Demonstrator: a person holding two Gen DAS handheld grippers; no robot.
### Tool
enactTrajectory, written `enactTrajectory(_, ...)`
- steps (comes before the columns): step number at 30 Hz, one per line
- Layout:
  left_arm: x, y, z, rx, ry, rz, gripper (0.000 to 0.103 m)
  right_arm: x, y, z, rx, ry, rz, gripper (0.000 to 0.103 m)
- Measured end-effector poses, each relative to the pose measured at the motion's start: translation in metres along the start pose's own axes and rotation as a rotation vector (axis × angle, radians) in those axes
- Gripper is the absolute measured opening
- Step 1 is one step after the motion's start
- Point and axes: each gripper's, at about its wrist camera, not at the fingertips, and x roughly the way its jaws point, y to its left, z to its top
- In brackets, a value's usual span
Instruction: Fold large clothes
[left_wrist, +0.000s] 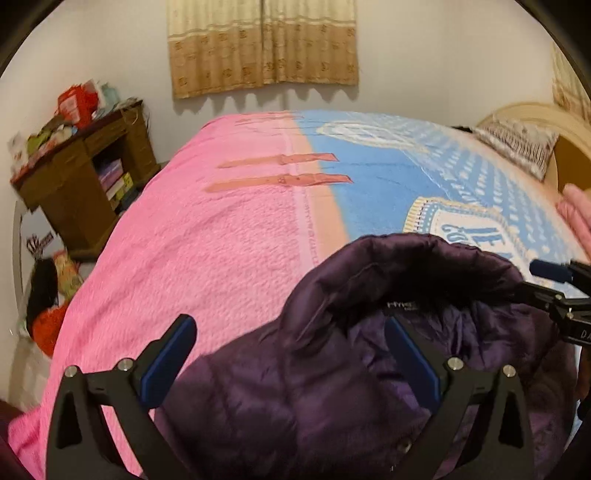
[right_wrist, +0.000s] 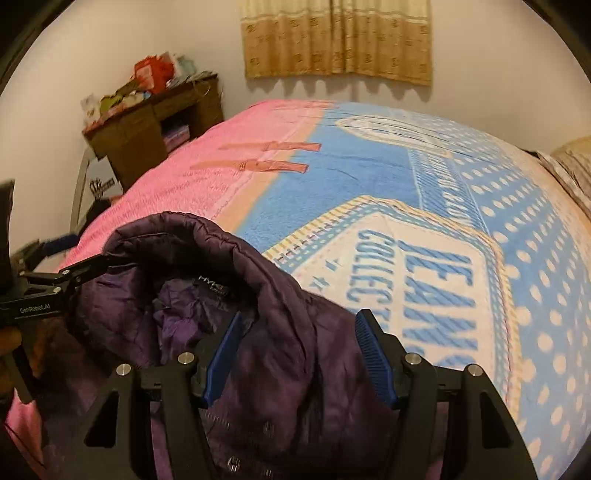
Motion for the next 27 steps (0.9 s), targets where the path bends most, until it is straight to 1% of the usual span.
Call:
enactTrajectory(6, 0.019, -0.02, 0.009, 0.07, 0.016, 0.001, 0.102, 0.027, 0.008, 0.019, -0.068, 0.005, -0.008, 0.064)
enactTrajectory(8, 0.026, -0.024, 0.011, 0.101, 0.024, -0.007, 0.091, 0.035, 0.011, 0.023, -0.087, 0.018, 0.004, 0.064)
enactTrajectory(9, 0.03, -0.028, 0.009, 0.121, 0.038, -0.018, 0.077, 0.04, 0.012, 0.025, -0.095, 0.031, 0.001, 0.063)
enactTrajectory(10, 0.032, -0.03, 0.007, 0.132, 0.048, -0.02, 0.068, 0.043, 0.015, 0.025, -0.109, 0.04, -0.01, 0.059)
enactTrajectory(11, 0.033, -0.032, 0.006, 0.139, 0.05, -0.02, 0.062, 0.046, 0.017, 0.025, -0.124, 0.049, -0.013, 0.042)
enactTrajectory(12, 0.032, -0.033, 0.005, 0.15, 0.043, -0.021, 0.043, 0.048, 0.02, 0.025, -0.141, 0.061, -0.016, 0.027)
enactTrajectory(13, 0.031, -0.032, 0.004, 0.157, 0.042, -0.025, 0.022, 0.048, 0.023, 0.023, -0.161, 0.062, -0.027, 0.023)
enactTrajectory(14, 0.03, -0.032, 0.005, 0.157, 0.044, -0.033, 0.02, 0.047, 0.026, 0.022, -0.177, 0.062, -0.032, 0.017)
enactTrajectory(15, 0.026, -0.027, 0.005, 0.148, 0.036, -0.046, 0.017, 0.044, 0.029, 0.019, -0.195, 0.061, -0.035, 0.014)
enactTrajectory(16, 0.02, -0.023, 0.004, 0.15, 0.028, -0.057, 0.015, 0.039, 0.032, 0.016, -0.216, 0.051, -0.042, 0.014)
enactTrajectory(18, 0.01, -0.019, 0.003, 0.172, 0.011, -0.06, 0.014, 0.028, 0.035, 0.011, -0.241, 0.031, -0.056, 0.012)
enactTrajectory(19, 0.005, -0.016, 0.001, 0.18, 0.005, -0.063, 0.013, 0.019, 0.035, 0.008, -0.249, 0.013, -0.048, 0.012)
enactTrajectory(21, -0.012, -0.011, -0.008, 0.213, -0.021, -0.076, 0.012, 0.005, 0.036, 0.0, -0.271, -0.007, -0.061, 0.011)
enactTrajectory(24, -0.028, -0.01, -0.033, 0.327, -0.05, -0.067, 0.012, -0.004, 0.034, -0.016, -0.318, -0.012, -0.087, 0.011)
enactTrajectory(26, -0.032, -0.014, -0.052, 0.404, -0.043, -0.07, 0.012, 0.003, 0.029, -0.031, -0.328, 0.023, -0.102, 0.011)
enactTrajectory(27, -0.031, -0.02, -0.066, 0.469, -0.036, -0.068, 0.012, 0.009, 0.027, -0.039, -0.33, 0.048, -0.109, 0.011)
